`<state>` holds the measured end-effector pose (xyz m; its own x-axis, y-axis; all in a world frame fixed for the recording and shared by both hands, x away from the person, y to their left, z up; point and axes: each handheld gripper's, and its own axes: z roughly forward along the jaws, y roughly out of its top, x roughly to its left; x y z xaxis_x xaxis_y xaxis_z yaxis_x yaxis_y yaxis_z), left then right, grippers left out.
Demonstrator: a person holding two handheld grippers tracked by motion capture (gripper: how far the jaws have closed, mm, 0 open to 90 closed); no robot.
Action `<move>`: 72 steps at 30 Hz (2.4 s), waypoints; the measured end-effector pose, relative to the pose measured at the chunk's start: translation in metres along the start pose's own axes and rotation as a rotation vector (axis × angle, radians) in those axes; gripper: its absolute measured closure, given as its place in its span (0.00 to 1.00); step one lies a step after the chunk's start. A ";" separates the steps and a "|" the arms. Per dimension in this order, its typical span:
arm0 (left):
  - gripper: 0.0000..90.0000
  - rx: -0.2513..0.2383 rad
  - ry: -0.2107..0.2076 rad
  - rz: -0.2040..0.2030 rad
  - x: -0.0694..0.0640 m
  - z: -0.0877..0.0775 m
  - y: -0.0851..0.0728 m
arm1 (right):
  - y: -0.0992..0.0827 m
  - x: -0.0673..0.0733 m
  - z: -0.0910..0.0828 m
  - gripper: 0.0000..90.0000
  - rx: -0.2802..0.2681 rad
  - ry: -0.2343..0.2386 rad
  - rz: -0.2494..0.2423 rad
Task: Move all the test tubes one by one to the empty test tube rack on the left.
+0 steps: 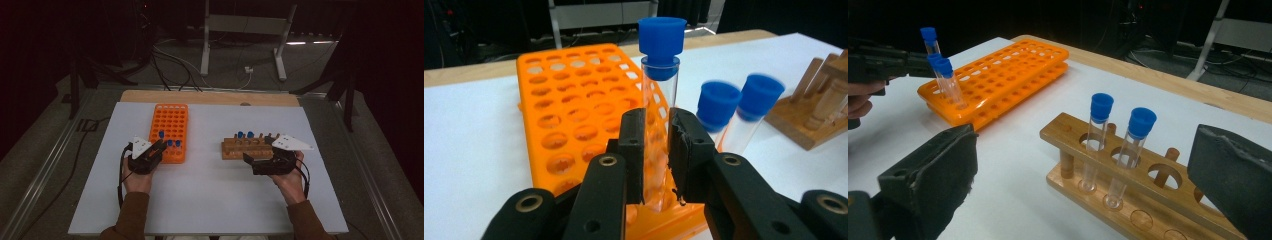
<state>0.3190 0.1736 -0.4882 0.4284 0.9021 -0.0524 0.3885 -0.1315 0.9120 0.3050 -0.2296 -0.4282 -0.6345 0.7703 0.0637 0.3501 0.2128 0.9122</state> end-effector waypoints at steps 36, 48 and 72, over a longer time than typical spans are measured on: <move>0.87 0.107 0.012 0.054 -0.006 0.005 -0.009 | -0.002 0.003 0.003 0.00 0.009 0.016 -0.009; 0.68 0.101 -0.006 -0.002 -0.002 -0.004 -0.009 | -0.002 0.003 0.004 0.00 0.010 0.015 -0.010; 0.01 -0.035 -0.060 -0.036 -0.008 -0.053 -0.002 | 0.009 -0.016 0.016 0.18 0.052 -0.068 0.009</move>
<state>0.2714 0.1884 -0.4676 0.4633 0.8795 -0.1089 0.3759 -0.0837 0.9229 0.3287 -0.2305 -0.4275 -0.5836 0.8109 0.0426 0.3918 0.2353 0.8894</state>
